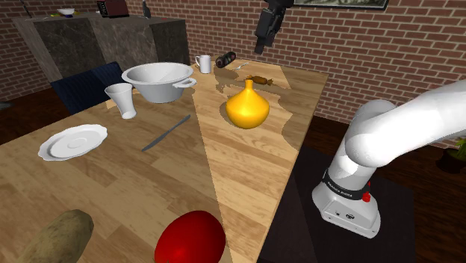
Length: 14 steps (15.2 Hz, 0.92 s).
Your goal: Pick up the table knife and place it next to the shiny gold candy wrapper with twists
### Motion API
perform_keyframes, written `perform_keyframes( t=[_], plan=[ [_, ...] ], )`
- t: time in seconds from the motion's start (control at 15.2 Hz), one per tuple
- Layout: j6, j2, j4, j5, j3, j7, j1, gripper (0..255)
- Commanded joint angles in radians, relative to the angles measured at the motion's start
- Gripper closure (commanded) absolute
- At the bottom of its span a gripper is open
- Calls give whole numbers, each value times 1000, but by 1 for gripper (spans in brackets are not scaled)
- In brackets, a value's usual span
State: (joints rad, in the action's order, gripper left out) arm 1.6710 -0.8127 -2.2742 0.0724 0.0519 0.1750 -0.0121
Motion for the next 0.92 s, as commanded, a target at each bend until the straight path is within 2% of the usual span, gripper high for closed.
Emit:
perform_keyframes(
  t=[0.0, 0.4, 0.86],
  plan=[
    [0, 0, 0, 0, 0, 0, 0, 0],
    [129, 215, 44, -34, -56, 247, 69, 0],
    [236, 481, 154, -50, -90, 520, 139, 0]
  ],
)
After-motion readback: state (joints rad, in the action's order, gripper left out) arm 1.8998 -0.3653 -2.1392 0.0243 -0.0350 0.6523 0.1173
